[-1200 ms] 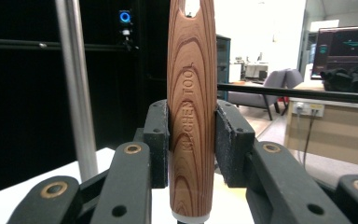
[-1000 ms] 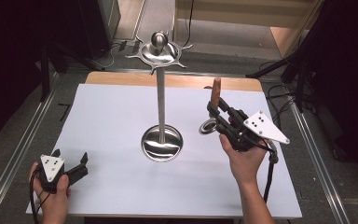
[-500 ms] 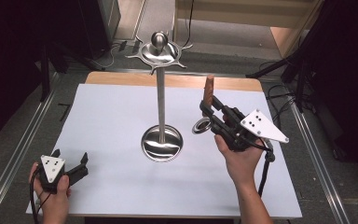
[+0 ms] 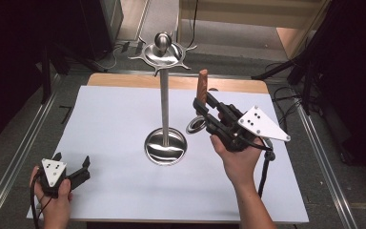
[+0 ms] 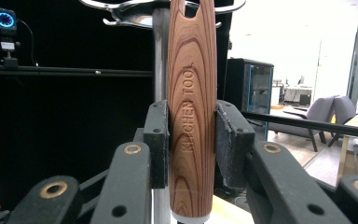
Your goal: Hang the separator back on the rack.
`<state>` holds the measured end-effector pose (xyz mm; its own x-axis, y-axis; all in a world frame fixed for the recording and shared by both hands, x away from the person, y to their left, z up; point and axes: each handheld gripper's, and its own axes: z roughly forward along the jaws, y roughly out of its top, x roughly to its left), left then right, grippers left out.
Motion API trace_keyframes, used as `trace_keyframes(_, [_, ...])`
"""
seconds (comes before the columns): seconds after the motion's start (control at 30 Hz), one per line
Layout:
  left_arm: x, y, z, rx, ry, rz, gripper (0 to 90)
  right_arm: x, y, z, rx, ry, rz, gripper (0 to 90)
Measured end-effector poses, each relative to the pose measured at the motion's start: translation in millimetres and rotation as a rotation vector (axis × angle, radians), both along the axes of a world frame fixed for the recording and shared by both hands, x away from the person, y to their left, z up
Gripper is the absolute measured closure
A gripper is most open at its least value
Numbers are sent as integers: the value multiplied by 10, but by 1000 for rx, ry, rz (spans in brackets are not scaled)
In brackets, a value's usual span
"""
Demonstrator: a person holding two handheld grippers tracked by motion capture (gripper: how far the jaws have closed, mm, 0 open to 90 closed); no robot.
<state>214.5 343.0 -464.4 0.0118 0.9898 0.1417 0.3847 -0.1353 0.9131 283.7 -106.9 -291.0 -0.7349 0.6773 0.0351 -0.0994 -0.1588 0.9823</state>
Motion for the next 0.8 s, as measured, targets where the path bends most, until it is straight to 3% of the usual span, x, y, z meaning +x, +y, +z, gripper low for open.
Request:
trace_keyframes(0.43, [-3,-3,0,-1,-3,8,135,-4,89,134,22,-9,34,696])
trace_keyframes(0.8, [-1,-4,-1,1,-3,8,133,24,146,131,20,4,45,696])
